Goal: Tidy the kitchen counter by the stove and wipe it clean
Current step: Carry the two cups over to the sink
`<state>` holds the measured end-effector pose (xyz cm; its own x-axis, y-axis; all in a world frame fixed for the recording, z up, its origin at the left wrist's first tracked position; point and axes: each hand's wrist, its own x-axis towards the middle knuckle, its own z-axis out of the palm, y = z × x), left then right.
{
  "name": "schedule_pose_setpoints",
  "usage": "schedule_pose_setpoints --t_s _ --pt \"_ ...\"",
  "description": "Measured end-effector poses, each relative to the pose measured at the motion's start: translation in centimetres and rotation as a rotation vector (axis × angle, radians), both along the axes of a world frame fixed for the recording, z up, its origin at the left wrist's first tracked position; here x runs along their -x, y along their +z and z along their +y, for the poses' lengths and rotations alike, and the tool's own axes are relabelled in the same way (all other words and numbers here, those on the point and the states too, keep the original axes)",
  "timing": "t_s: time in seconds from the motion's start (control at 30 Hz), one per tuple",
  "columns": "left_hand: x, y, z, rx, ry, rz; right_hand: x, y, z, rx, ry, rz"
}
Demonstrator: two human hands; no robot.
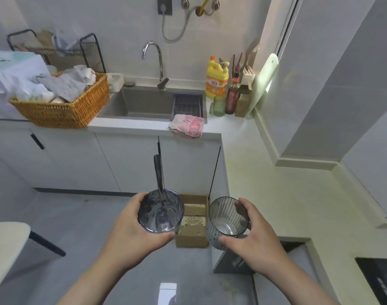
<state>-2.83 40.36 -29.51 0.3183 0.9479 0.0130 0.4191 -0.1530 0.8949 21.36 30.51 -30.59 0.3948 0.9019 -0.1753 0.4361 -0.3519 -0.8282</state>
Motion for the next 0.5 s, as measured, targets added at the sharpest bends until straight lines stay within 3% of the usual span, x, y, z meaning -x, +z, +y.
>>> schedule_pose_setpoints --t_s 0.27,0.5 --pt "-3.2 0.8 12.5 0.002 -0.082 -0.012 -1.7 1.2 10.4 -0.023 -0.121 -0.047" --pt "-5.9 0.5 26.4 0.051 -0.265 -0.027 -1.4 1.4 20.0 -0.001 -0.326 0.036"
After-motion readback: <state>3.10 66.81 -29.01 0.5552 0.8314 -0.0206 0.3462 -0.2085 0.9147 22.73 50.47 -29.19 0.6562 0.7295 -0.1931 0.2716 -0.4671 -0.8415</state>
